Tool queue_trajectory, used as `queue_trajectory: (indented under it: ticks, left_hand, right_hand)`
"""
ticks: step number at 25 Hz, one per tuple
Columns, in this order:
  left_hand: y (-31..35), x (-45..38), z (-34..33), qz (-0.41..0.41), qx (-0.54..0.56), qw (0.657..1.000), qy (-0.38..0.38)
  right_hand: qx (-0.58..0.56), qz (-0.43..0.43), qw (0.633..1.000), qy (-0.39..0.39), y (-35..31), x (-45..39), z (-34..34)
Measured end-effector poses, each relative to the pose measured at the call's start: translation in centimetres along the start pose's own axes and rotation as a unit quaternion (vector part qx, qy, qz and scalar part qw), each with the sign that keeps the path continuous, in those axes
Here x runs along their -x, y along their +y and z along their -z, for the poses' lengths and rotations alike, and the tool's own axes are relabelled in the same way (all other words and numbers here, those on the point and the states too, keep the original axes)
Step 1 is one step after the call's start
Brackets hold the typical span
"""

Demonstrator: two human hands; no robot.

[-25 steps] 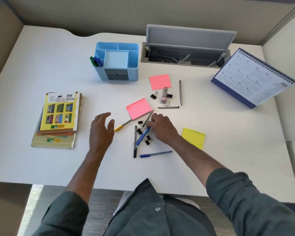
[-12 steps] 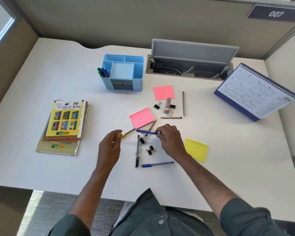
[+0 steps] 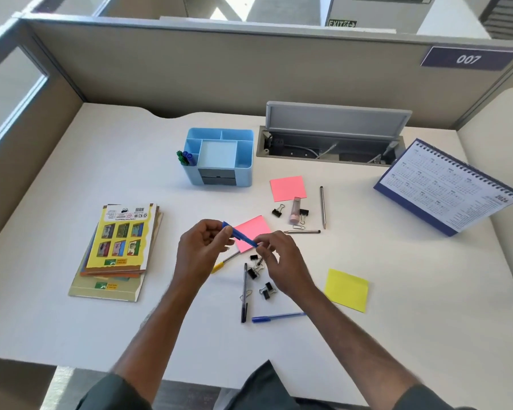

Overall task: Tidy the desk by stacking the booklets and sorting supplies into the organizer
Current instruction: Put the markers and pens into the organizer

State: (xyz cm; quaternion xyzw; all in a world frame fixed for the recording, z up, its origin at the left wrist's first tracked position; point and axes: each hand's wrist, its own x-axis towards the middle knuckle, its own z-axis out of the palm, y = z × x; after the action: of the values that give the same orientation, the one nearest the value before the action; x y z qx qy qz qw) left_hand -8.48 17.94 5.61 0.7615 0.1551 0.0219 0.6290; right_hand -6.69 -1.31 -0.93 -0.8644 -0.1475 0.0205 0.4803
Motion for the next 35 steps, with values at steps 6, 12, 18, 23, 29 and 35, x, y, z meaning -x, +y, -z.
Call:
queue_trajectory:
  ticks: [6,12,18,23,29,35]
  left_hand:
    - [4.7,-8.7,4.3,-0.145,-0.066,0.979,0.127]
    - [7.4,-19.9,5.9,-0.212,-0.266,0.914,0.223]
    - [4.6,-24.0,4.5,-0.083,-0.451,0.871,0.175]
    - [5.5,-23.7,5.3,-0.133,-0.433,0.851,0.266]
    - [5.7,-24.0,6.1,-0.181,-0.479,0.828,0.228]
    - [3.7,-25.2,4.6,-0.137,-0.544,0.821,0.103]
  right_hand:
    - [-0.026,-0.093,0.995,-0.018,2.2,3.0,-0.6]
    - [0.098,-0.099,0.988,-0.068,5.2,7.9,-0.6]
    - [0.208,-0.050,0.968,-0.133,6.3,10.3,-0.2]
    - [0.208,-0.052,0.971,-0.109,6.2,10.7,0.4]
    - [0.232,-0.041,0.962,-0.140,6.5,10.6,0.0]
    - [0.268,-0.019,0.950,-0.160,6.7,10.7,-0.4]
